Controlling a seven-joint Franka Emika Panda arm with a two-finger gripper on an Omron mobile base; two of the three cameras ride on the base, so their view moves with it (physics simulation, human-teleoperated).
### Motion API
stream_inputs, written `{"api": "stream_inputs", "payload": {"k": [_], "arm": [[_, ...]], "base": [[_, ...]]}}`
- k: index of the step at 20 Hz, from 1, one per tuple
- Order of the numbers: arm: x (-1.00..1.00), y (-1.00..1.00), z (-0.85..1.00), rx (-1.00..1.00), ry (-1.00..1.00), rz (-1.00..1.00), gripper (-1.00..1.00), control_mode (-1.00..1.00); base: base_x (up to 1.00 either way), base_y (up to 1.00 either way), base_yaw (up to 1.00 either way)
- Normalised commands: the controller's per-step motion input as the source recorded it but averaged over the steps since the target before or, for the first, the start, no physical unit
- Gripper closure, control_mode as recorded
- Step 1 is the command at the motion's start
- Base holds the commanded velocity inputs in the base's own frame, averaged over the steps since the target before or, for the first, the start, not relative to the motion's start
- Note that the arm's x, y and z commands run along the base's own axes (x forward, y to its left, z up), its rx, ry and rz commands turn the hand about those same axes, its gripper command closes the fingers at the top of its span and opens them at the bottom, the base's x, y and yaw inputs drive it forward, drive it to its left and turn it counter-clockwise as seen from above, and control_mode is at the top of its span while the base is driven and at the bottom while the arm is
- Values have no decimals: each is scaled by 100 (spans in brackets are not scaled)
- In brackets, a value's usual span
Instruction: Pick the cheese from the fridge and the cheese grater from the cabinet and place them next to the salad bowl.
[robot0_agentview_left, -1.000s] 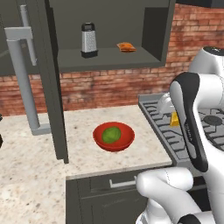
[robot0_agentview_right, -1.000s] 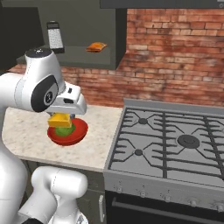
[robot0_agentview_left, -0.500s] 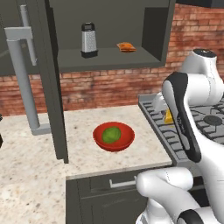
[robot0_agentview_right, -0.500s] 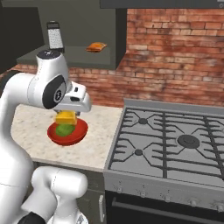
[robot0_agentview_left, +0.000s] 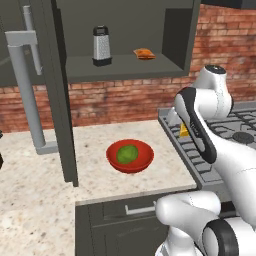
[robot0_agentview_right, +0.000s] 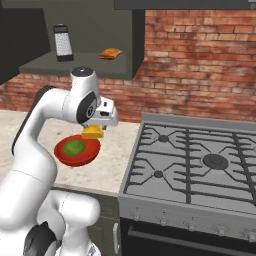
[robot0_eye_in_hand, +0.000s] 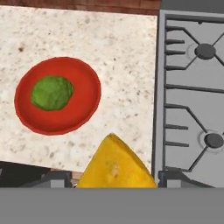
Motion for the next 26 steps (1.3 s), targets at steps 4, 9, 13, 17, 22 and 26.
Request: {"api": "stream_inputs", "payload": {"k": [4, 9, 13, 17, 22, 26], "arm": [[59, -16, -48, 0, 0, 8, 100, -100], [34, -4, -47, 0, 2, 8, 100, -100], [32, 0, -43, 0, 6, 4, 100, -100], [42, 0, -43, 0, 5, 6, 100, -100], [44, 0, -41, 0, 6, 7, 100, -100], [45, 0, -35, 0, 3, 6, 100, -100]], "base": [[0, 0, 0], [0, 0, 0], [0, 0, 0], [0, 0, 0], [0, 0, 0], [0, 0, 0]]}}
